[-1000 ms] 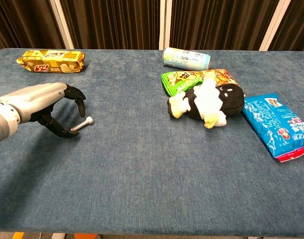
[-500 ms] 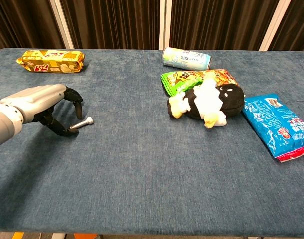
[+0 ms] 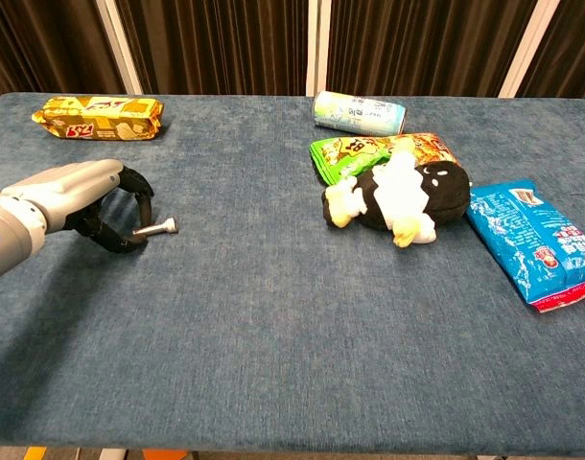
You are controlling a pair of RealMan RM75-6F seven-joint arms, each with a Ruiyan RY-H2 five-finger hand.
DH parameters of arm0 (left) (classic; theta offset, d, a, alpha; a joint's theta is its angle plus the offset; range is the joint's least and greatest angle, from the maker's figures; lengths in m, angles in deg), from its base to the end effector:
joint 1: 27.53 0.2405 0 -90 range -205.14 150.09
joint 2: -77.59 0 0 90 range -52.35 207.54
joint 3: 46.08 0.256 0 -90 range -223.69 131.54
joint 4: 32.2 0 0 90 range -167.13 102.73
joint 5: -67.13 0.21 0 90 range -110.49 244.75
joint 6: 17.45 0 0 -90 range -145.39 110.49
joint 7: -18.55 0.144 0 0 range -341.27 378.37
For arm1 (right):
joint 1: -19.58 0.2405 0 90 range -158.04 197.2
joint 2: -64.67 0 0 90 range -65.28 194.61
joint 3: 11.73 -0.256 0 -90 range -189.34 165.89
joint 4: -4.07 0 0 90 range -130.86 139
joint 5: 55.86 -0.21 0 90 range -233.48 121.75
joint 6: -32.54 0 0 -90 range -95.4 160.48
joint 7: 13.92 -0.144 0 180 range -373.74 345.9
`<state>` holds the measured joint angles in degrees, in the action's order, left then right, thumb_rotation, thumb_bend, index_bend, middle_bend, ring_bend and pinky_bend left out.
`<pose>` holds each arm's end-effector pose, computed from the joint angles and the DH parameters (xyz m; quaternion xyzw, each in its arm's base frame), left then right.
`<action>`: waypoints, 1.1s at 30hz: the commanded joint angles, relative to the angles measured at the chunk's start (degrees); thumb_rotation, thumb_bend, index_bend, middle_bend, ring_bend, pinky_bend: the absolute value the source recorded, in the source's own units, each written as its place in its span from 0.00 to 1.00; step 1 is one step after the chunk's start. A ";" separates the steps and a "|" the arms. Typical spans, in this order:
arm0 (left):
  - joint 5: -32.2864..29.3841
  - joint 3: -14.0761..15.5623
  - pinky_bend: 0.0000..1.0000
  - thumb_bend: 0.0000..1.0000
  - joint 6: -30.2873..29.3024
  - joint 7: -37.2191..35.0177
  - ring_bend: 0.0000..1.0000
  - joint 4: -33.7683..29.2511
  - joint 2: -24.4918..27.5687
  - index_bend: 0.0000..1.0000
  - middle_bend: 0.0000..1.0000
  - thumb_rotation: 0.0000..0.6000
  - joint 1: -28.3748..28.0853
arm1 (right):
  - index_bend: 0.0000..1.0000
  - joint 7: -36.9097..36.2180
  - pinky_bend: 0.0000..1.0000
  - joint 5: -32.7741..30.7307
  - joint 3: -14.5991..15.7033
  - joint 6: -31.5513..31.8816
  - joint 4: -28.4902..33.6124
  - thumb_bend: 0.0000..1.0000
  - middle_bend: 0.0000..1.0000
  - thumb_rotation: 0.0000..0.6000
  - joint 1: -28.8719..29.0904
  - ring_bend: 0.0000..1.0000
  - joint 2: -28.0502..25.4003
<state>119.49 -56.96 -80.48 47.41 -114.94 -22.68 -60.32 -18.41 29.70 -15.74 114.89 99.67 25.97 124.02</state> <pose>-0.1880 0.2989 -0.0607 -0.6571 -0.4899 -0.3207 0.4747 -0.3023 -0.1928 0.1771 0.5924 -0.4041 0.4047 0.5675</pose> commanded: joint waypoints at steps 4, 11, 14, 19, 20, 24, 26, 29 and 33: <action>-0.15 0.15 0.00 0.38 0.06 -0.22 0.00 0.73 -0.42 0.52 0.19 1.00 -0.15 | 0.08 0.19 0.00 -0.05 -0.03 -0.01 0.16 0.16 0.13 1.00 -0.01 0.00 -0.09; 1.27 -0.08 0.00 0.41 -1.09 -1.95 0.00 1.22 -0.53 0.56 0.23 1.00 0.16 | 0.08 0.29 0.00 -0.01 -0.05 0.07 0.28 0.16 0.13 1.00 -0.05 0.00 -0.18; 1.95 -0.11 0.00 0.41 -1.27 -2.35 0.00 0.78 0.12 0.57 0.23 1.00 0.22 | 0.08 0.29 0.00 0.05 -0.02 0.07 0.29 0.16 0.13 1.00 -0.05 0.00 -0.20; 2.94 -0.47 0.00 0.41 -1.46 -2.42 0.00 -0.34 1.39 0.57 0.23 1.00 -0.10 | 0.08 0.24 0.00 0.10 -0.03 0.08 0.23 0.16 0.13 1.00 -0.04 0.00 -0.15; 3.04 -0.55 0.00 0.41 -1.39 -2.26 0.00 -0.50 1.61 0.57 0.23 1.00 -0.25 | 0.08 0.24 0.00 0.09 -0.03 0.05 0.23 0.16 0.13 1.00 -0.03 0.00 -0.15; 2.72 -0.82 0.00 0.41 -0.41 -0.47 0.00 -1.37 2.97 0.57 0.23 1.00 -1.32 | 0.08 0.22 0.00 0.08 -0.04 0.16 0.23 0.16 0.13 1.00 -0.10 0.00 -0.17; 2.28 -0.98 0.00 0.41 0.07 0.43 0.00 -1.76 3.56 0.57 0.23 1.00 -1.83 | 0.08 0.18 0.00 0.08 -0.01 0.23 0.23 0.16 0.13 1.00 -0.17 0.00 -0.18; 1.44 -1.23 0.00 0.41 0.74 1.65 0.00 -2.18 4.13 0.57 0.23 1.00 -2.63 | 0.08 0.13 0.00 -0.01 0.01 0.15 0.21 0.16 0.13 1.00 -0.19 0.00 -0.15; 0.72 -1.43 0.00 0.41 0.91 3.03 0.00 -3.14 4.59 0.57 0.23 1.00 -3.54 | 0.08 0.10 0.00 -0.04 0.01 0.21 0.18 0.16 0.13 1.00 -0.25 0.00 -0.10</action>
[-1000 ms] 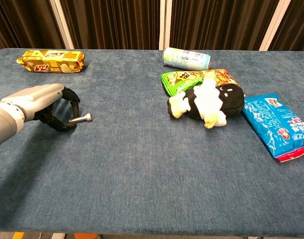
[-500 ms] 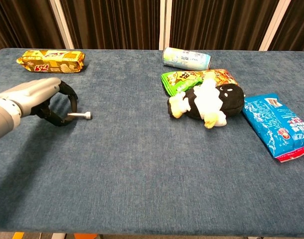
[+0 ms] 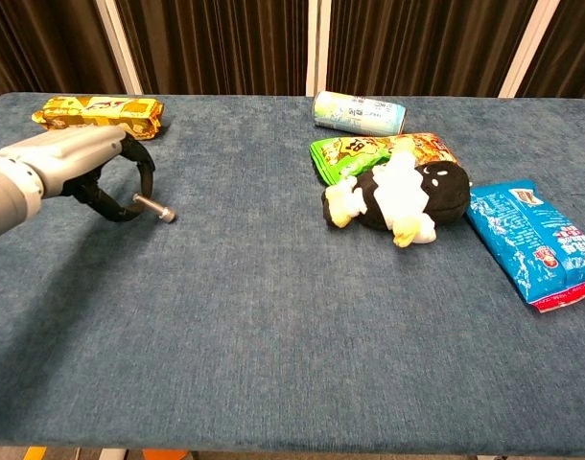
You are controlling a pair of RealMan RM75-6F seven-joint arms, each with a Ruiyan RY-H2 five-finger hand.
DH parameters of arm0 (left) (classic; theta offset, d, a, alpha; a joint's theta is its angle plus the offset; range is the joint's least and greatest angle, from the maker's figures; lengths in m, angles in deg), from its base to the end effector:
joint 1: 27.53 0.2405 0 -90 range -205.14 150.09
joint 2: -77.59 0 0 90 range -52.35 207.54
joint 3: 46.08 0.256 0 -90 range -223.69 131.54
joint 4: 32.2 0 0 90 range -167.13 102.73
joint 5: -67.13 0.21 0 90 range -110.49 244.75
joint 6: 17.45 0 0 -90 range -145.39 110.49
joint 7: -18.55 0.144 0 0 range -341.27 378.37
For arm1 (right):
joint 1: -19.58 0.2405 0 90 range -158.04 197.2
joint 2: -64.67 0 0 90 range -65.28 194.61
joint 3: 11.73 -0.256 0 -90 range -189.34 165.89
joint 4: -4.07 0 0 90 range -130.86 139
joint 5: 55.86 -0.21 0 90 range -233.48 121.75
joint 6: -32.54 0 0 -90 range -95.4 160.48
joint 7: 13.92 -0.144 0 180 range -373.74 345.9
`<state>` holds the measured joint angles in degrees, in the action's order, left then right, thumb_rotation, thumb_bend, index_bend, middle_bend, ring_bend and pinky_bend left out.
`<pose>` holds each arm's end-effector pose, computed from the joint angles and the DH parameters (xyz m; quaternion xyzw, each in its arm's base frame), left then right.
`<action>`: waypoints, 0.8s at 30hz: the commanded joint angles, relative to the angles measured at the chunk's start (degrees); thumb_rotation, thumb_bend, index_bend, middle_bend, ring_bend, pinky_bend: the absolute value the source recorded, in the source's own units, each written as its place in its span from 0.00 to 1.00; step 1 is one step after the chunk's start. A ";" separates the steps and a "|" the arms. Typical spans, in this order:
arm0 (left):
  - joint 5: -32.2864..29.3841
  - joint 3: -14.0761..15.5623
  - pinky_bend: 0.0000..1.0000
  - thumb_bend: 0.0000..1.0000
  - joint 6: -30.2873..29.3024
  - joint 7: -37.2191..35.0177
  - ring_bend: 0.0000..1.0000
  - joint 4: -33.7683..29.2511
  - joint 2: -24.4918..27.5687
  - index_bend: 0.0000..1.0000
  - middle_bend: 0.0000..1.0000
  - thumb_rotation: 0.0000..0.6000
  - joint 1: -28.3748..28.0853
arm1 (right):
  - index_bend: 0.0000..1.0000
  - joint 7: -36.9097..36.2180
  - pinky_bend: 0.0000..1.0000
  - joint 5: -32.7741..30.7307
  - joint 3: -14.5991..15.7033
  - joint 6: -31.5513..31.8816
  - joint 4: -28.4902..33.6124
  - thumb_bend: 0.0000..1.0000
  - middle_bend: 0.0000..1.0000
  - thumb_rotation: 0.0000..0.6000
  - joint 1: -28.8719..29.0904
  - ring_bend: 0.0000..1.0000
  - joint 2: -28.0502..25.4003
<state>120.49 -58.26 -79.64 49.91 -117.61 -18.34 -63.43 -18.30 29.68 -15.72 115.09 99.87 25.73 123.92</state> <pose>-0.1729 0.3188 -0.0373 -0.6821 -0.4415 -0.3307 0.4801 -0.3024 -0.1914 0.1777 0.5910 -0.4043 0.4044 0.5689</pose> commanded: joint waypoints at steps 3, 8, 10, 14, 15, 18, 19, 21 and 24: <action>-0.62 -0.18 0.00 0.41 -0.07 1.85 0.00 -1.21 0.52 0.56 0.23 1.00 -1.12 | 0.08 -0.07 0.00 -0.06 0.00 -0.17 -0.12 0.16 0.13 1.00 0.06 0.00 0.09; -1.99 -0.66 0.00 0.40 0.20 3.60 0.00 -2.04 0.73 0.56 0.22 1.00 -2.49 | 0.08 -0.45 0.00 -0.15 -0.02 -0.25 -0.50 0.16 0.13 1.00 0.07 0.00 0.25; -2.21 -0.74 0.00 0.41 0.07 4.34 0.00 -2.32 0.69 0.56 0.22 1.00 -3.06 | 0.08 -0.64 0.00 -0.27 -0.04 -0.35 -0.71 0.16 0.13 1.00 0.08 0.00 0.32; -3.80 -0.57 0.00 0.41 0.62 6.57 0.00 -2.55 0.81 0.55 0.22 1.00 -4.36 | 0.08 -1.11 0.00 -0.38 -0.01 -0.51 -1.12 0.16 0.13 1.00 0.08 0.00 0.45; -4.21 -0.48 0.00 0.41 0.72 6.93 0.00 -2.58 0.80 0.54 0.22 1.00 -4.56 | 0.08 -1.23 0.00 -0.39 0.00 -0.48 -1.22 0.16 0.13 1.00 0.04 0.00 0.47; -5.62 -0.28 0.00 0.40 0.86 8.12 0.00 -2.71 0.88 0.52 0.21 1.00 -5.18 | 0.08 -1.54 0.00 -0.43 0.02 -0.36 -1.52 0.16 0.13 1.00 -0.09 0.00 0.53; -5.91 -0.15 0.00 0.40 0.83 8.54 0.00 -2.77 0.92 0.51 0.21 1.00 -5.37 | 0.08 -1.60 0.00 -0.45 0.04 -0.38 -1.59 0.16 0.13 1.00 -0.11 0.00 0.55; -6.41 0.02 0.00 0.40 0.80 9.26 0.00 -3.04 1.06 0.50 0.21 1.00 -5.82 | 0.08 -1.74 0.00 -0.47 0.07 -0.46 -1.69 0.16 0.13 1.00 -0.11 0.00 0.57; -6.85 0.22 0.00 0.40 0.58 10.00 0.00 -3.39 1.16 0.49 0.20 1.00 -6.37 | 0.08 -1.91 0.00 -0.40 0.05 -0.37 -1.84 0.16 0.13 1.00 -0.13 0.00 0.64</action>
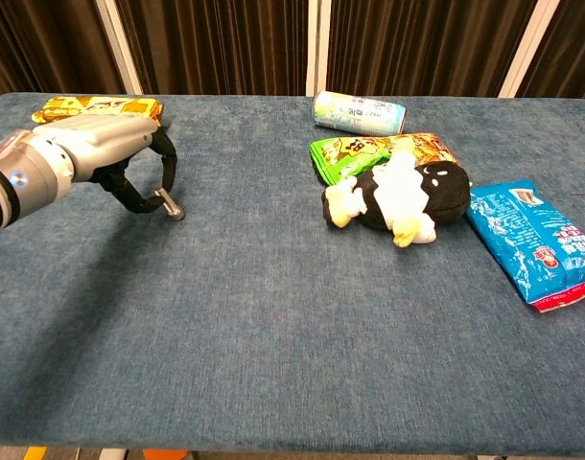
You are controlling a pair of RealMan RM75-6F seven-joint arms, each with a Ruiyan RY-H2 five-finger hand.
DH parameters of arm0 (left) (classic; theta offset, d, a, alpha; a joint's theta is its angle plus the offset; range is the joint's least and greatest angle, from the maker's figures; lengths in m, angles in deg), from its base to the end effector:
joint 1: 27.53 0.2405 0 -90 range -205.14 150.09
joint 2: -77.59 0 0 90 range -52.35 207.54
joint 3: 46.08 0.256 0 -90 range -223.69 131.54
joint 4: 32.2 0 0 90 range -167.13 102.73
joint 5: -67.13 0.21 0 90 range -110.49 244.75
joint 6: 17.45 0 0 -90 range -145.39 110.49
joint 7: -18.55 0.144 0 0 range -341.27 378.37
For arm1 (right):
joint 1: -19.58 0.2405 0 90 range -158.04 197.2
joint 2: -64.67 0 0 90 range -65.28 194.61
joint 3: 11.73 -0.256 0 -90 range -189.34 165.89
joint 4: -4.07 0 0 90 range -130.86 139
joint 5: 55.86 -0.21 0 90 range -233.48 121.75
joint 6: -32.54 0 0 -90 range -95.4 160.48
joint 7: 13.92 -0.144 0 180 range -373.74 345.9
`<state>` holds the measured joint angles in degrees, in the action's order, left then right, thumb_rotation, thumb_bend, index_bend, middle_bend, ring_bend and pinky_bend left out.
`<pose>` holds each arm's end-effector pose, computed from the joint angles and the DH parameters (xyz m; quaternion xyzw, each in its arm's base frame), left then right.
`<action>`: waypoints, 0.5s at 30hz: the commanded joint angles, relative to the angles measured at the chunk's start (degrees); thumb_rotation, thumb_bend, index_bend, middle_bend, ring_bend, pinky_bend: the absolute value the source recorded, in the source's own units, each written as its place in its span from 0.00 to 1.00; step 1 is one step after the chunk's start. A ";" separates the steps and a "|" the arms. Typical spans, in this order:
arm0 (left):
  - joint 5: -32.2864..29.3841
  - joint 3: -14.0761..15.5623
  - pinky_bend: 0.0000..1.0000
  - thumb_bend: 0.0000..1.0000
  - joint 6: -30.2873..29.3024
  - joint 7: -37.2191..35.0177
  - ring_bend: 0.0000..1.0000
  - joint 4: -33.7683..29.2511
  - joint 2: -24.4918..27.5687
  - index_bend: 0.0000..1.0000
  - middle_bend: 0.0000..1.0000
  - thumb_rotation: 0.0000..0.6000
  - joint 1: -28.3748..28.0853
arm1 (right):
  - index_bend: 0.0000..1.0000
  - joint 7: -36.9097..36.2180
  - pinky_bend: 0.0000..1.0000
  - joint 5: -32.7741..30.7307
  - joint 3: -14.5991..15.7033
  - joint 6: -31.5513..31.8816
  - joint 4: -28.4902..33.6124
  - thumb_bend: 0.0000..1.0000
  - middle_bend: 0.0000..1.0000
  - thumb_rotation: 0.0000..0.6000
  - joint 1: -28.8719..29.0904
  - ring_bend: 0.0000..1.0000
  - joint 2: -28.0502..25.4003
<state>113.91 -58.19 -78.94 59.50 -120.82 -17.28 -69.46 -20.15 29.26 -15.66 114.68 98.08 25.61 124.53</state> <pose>-0.1441 0.3286 -0.0393 -0.7246 -0.3992 -0.2965 0.4771 -0.3099 -0.1912 0.1771 0.5858 -0.4126 0.4035 0.5690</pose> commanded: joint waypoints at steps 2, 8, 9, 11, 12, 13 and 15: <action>-0.72 0.25 0.00 0.41 -0.14 0.91 0.00 -0.35 0.18 0.48 0.20 1.00 -0.70 | 0.08 -0.14 0.00 0.02 -0.02 0.05 -0.13 0.16 0.13 1.00 -0.03 0.00 0.02; -1.69 0.94 0.00 0.41 -0.79 1.94 0.00 -1.39 0.35 0.45 0.20 1.00 -1.30 | 0.08 -0.39 0.00 -0.05 0.03 0.10 -0.29 0.16 0.13 1.00 -0.17 0.00 0.04; -1.77 1.10 0.00 0.40 -0.93 2.07 0.00 -1.58 0.39 0.44 0.20 1.00 -1.39 | 0.08 -0.42 0.00 -0.06 0.04 0.10 -0.33 0.16 0.13 1.00 -0.19 0.00 0.06; -1.87 1.40 0.00 0.40 -1.20 2.25 0.00 -1.81 0.41 0.44 0.20 1.00 -1.45 | 0.08 -0.47 0.00 -0.06 0.04 0.09 -0.37 0.16 0.13 1.00 -0.20 0.00 0.06; -1.95 1.59 0.00 0.40 -1.38 2.30 0.00 -1.97 0.39 0.44 0.20 1.00 -1.46 | 0.07 -0.50 0.00 -0.04 0.03 0.09 -0.40 0.16 0.13 1.00 -0.19 0.00 0.08; -2.00 1.70 0.00 0.40 -1.51 2.28 0.00 -2.11 0.40 0.44 0.20 1.00 -1.44 | 0.08 -0.52 0.00 -0.03 0.03 0.11 -0.41 0.16 0.13 1.00 -0.20 0.00 0.08; -2.04 1.94 0.00 0.40 -1.74 2.16 0.00 -2.74 0.69 0.40 0.19 1.00 -1.39 | 0.08 -0.52 0.00 0.00 0.01 0.13 -0.40 0.16 0.13 1.00 -0.20 0.00 0.04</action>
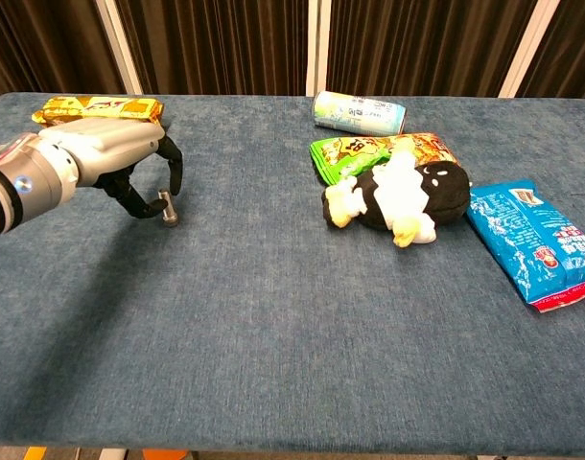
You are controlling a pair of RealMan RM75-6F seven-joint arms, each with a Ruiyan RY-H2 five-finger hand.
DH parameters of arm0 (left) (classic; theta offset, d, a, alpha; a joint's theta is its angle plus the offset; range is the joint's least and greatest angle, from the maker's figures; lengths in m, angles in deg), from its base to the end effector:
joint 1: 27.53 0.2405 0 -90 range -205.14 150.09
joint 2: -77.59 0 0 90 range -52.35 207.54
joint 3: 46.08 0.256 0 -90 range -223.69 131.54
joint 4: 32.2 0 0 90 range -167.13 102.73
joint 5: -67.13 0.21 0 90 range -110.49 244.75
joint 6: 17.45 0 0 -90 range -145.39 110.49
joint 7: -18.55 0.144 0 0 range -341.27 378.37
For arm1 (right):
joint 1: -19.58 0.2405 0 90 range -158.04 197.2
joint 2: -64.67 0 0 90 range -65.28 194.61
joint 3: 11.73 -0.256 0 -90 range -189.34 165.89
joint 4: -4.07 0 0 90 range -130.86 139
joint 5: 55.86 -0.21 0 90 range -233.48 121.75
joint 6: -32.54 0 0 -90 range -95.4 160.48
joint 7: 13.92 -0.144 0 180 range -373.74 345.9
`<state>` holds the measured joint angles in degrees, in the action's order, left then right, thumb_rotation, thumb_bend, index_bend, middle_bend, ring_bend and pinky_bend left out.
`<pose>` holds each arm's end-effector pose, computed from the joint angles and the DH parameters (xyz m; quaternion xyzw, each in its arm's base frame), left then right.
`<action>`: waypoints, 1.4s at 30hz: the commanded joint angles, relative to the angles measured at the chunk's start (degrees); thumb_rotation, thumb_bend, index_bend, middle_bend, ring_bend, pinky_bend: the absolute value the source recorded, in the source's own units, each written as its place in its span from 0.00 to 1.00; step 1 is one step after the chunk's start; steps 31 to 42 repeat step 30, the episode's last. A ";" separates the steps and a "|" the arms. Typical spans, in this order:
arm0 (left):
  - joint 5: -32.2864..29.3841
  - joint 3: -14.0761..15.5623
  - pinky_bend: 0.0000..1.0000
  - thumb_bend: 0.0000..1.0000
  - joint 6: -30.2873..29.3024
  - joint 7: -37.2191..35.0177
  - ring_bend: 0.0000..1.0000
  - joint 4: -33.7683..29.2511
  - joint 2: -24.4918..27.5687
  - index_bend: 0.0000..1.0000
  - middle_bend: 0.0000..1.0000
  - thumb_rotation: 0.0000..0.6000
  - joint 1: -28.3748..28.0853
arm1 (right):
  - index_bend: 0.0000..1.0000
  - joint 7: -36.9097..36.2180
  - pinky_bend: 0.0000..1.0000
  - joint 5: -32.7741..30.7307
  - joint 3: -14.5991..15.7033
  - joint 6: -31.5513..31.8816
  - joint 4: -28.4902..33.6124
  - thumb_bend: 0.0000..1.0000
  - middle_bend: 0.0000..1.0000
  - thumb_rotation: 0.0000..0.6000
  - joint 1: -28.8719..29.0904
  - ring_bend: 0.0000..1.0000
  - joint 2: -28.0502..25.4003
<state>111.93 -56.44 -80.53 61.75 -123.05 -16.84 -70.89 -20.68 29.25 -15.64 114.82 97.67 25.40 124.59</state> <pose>-0.1390 0.3221 -0.0410 -0.7361 -0.3906 -0.2836 0.4745 -0.3119 -0.1901 0.1778 0.5836 -0.4140 0.4040 0.5699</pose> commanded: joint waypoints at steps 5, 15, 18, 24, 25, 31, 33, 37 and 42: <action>3.12 0.19 0.00 0.33 -2.36 -2.46 0.00 -4.04 2.62 0.20 0.14 1.00 1.06 | 0.07 0.19 0.00 0.05 -0.11 -0.20 0.14 0.16 0.13 1.00 0.19 0.00 -0.15; 15.78 -1.23 0.00 0.06 -12.86 -23.71 0.00 -7.15 16.23 0.20 0.13 1.00 12.19 | 0.07 -1.69 0.00 0.41 -0.19 -1.24 -0.19 0.16 0.15 1.00 0.83 0.00 -1.58; 19.18 0.78 0.00 0.06 -14.75 -28.83 0.00 -6.77 21.29 0.22 0.14 1.00 16.20 | 0.07 -3.30 0.00 0.62 -0.23 -1.66 -0.70 0.16 0.15 1.00 1.15 0.00 -1.72; 24.37 5.87 0.00 0.06 -19.66 -34.91 0.00 -6.39 28.48 0.23 0.14 1.00 24.27 | 0.07 -5.17 0.00 1.66 -0.05 -1.19 -1.09 0.16 0.15 1.00 1.18 0.00 -1.94; 24.82 6.48 0.00 0.06 -20.55 -35.16 0.00 -6.55 29.24 0.23 0.14 1.00 25.40 | 0.07 -5.32 0.00 1.82 -0.02 -1.03 -1.05 0.16 0.15 1.00 1.14 0.00 -2.00; 28.08 9.33 0.00 0.06 -26.07 -36.99 0.00 -8.82 31.43 0.24 0.14 1.00 31.33 | 0.07 -5.10 0.00 2.72 0.30 -0.15 -0.73 0.16 0.15 1.00 0.88 0.00 -1.68; 28.08 9.33 0.00 0.06 -26.07 -36.99 0.00 -8.82 31.43 0.24 0.14 1.00 31.33 | 0.07 -5.10 0.00 2.72 0.30 -0.15 -0.73 0.16 0.15 1.00 0.88 0.00 -1.68; 28.08 9.33 0.00 0.06 -26.07 -36.99 0.00 -8.82 31.43 0.24 0.14 1.00 31.33 | 0.07 -5.10 0.00 2.72 0.30 -0.15 -0.73 0.16 0.15 1.00 0.88 0.00 -1.68; 28.08 9.33 0.00 0.06 -26.07 -36.99 0.00 -8.82 31.43 0.24 0.14 1.00 31.33 | 0.07 -5.10 0.00 2.72 0.30 -0.15 -0.73 0.16 0.15 1.00 0.88 0.00 -1.68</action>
